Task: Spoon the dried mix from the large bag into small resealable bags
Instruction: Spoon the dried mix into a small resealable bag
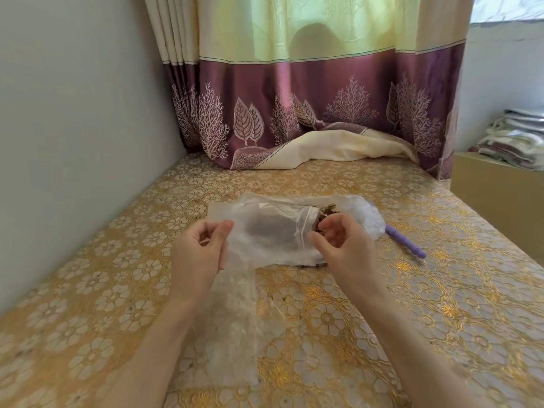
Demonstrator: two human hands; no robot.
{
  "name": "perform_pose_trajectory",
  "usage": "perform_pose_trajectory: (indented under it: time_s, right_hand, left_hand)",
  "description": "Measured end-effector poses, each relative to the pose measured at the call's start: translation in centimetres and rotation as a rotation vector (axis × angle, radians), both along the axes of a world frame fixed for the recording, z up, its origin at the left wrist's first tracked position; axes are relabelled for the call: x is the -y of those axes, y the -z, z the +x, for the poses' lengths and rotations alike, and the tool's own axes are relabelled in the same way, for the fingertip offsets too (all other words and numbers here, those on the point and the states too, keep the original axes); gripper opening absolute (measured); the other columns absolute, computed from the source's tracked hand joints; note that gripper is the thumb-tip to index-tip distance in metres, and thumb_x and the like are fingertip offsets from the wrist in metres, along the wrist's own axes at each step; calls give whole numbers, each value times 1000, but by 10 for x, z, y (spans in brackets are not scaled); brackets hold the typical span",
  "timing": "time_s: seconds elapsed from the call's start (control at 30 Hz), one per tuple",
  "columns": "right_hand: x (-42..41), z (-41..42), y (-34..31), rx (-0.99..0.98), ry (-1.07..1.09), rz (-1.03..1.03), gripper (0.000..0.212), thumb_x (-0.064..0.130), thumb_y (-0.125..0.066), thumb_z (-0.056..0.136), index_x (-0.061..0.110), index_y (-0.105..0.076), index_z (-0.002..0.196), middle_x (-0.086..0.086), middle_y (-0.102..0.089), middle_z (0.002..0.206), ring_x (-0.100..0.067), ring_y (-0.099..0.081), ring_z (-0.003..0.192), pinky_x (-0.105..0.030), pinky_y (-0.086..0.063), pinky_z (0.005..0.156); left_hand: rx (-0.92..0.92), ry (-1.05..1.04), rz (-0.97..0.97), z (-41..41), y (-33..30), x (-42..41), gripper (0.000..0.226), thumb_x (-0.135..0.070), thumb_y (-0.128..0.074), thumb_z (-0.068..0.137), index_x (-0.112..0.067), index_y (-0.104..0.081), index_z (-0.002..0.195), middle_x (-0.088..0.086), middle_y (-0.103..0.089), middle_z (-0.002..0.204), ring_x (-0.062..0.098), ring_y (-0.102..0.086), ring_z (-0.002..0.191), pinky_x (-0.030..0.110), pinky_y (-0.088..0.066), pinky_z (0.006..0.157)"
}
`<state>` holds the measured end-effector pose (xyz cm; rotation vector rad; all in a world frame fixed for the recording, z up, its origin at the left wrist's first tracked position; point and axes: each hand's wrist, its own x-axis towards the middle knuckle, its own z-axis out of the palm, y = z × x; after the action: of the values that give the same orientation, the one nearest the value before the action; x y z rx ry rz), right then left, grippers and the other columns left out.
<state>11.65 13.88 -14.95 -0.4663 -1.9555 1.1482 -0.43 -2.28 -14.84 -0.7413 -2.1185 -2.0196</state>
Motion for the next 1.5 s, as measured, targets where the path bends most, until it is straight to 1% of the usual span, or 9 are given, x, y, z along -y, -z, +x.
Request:
perform_pose_trajectory:
  time_s: [0.13, 0.27, 0.43, 0.67, 0.77, 0.87, 1.0, 1.13, 1.5]
  right_hand:
    - [3, 4, -4, -81, -201, 94, 22, -3, -66, 83, 17, -65, 74, 2, -64, 86, -5, -59, 77, -17, -48, 70]
    - [5, 6, -2, 3, -429, -41, 7, 15, -72, 81, 17, -69, 87, 5, -71, 92, -10, -67, 86, -20, -53, 75]
    - [4, 9, -7, 24, -445, -82, 29, 37, -71, 72, 25, -68, 98, 1, -73, 96, -18, -69, 90, -38, -57, 83]
    - [3, 9, -7, 16, -462, -111, 39, 41, -69, 75, 15, -67, 104, 2, -73, 100, -19, -69, 93, -40, -57, 83]
    - [-3, 9, -6, 21, -356, -70, 29, 36, -72, 74, 18, -63, 95, 1, -70, 89, -13, -68, 82, -26, -55, 73]
    - [-7, 9, -4, 46, -311, -22, 24, 26, -76, 76, 16, -59, 91, 6, -65, 85, -6, -64, 75, -18, -52, 71]
    - [1, 7, -5, 50, -401, 29, 22, 19, -77, 76, 14, -58, 86, 11, -63, 87, -5, -64, 75, -20, -53, 69]
    - [6, 9, -6, 74, -473, 54, 21, 17, -77, 77, 12, -57, 84, 2, -60, 87, -19, -65, 80, -35, -56, 74]
    - [10, 12, -11, -25, -456, -13, 8, 16, -72, 81, 23, -69, 85, 3, -64, 91, -6, -63, 77, -25, -53, 68]
  left_hand:
    - [-51, -13, -26, 0, 0, 0, 38, -43, -59, 78, -6, -58, 68, -5, -44, 41, 6, -34, 34, 16, -31, 37]
    - [-85, -8, -83, 1, -1, 2, 42, -50, -53, 79, -10, -61, 68, -6, -42, 38, 3, -33, 33, 22, -35, 44]
    - [-169, -52, -141, -6, -2, 6, 65, -55, -49, 80, 7, -57, 65, -6, -43, 37, -2, -45, 37, 11, -36, 47]
    - [-175, -96, -96, -13, -2, 16, 59, -57, -49, 83, -7, -49, 51, -4, -47, 39, 4, -39, 37, 19, -39, 49]
    - [-229, -214, -75, -12, -5, 20, 52, -61, -44, 86, -14, -56, 68, -3, -51, 55, 12, -45, 50, 29, -41, 53]
    - [-499, -196, -199, -4, -10, 22, 41, -64, -47, 82, -26, -53, 97, -11, -53, 89, 10, -49, 83, 26, -43, 76]
    - [-841, 80, -491, 13, -14, 9, 81, -76, -51, 68, -27, -38, 131, -18, -37, 128, 5, -37, 120, 32, -29, 104]
    - [-924, 200, -637, 18, -10, 2, 86, -70, -58, 67, -21, -43, 135, -3, -48, 134, 16, -42, 126, 52, -33, 106]
    - [-800, 299, -568, 16, -2, 3, 60, -54, -59, 80, -27, -43, 131, -13, -48, 122, -9, -43, 107, 10, -35, 91]
